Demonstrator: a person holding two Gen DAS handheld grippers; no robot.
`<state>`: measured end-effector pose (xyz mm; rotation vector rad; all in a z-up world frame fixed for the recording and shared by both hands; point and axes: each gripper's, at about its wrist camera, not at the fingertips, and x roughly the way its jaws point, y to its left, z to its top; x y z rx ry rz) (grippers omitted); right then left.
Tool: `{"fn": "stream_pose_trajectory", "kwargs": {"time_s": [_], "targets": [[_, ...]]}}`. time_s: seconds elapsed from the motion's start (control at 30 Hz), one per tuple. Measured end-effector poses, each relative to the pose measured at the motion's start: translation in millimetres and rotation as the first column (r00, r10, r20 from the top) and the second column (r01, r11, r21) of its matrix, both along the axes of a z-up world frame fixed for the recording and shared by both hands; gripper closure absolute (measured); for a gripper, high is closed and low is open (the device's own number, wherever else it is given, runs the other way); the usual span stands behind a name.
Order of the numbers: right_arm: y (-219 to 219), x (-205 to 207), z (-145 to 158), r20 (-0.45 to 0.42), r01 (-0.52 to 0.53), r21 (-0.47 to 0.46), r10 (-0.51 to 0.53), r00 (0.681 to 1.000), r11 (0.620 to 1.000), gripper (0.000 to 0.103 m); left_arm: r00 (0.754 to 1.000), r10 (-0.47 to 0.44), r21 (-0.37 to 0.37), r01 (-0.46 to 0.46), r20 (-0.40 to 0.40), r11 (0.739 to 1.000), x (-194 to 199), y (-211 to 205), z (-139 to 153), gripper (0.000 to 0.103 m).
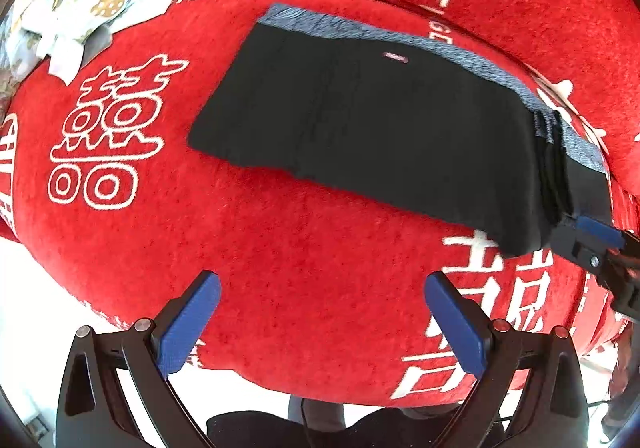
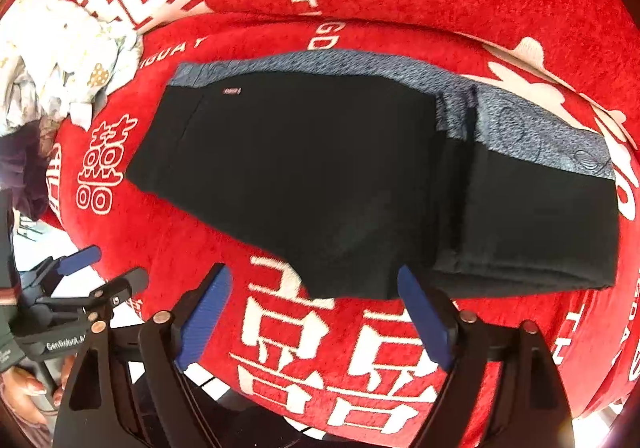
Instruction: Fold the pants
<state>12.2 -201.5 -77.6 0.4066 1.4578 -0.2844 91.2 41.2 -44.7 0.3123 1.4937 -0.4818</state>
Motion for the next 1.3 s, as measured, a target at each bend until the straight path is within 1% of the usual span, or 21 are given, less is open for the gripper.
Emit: {"fn": "stream_pose_trajectory", "kwargs": {"time_s": [0.03,0.13,0.3,0.67,0.9,1.1,1.3], "targets": [[3,1,0,0.006,-0.003,-0.002,0.003,1.0,1.0,0.005,1.0,0.004,0.002,-0.004,-0.001,1.0,1,3,0,0.001],[7,2,2,0.019,0.005,0.006,-0.005,1.0,1.0,0.0,1.0,0.016,0.001,-0.016,-0.002,1.0,6,11,-2,0.001],[7,4,-1,0.003,0.035,0.031,-0.035,0.999,0.999,0.0,1.0,0.023,0.006,-0.023,-0.016,1.0,10,16,-4,0.001],[7,0,-11,-0.045,0.065,0.04,-0.063,0.997,0.997,0.0,0.999,0.029,0.041,-0.027,-0.036,0.999,18,18,-16,0.001],[11,4,-15,-0.062,0.063,0.033,-0.061,0.996,0.997,0.0,0.997,0.059,0.049,-0.057,-0.047,0.997,35,20,-25,0.001],[13,6,-22,-0.085,0.08,0.041,-0.076,0.993,0.996,0.0,0.993,0.092,0.062,-0.087,-0.075,0.994,52,22,-39,0.001],[15,11,-27,-0.099,0.073,0.043,-0.069,0.993,0.996,0.0,0.99,0.109,0.063,-0.103,-0.089,0.993,63,22,-46,0.001]]}}
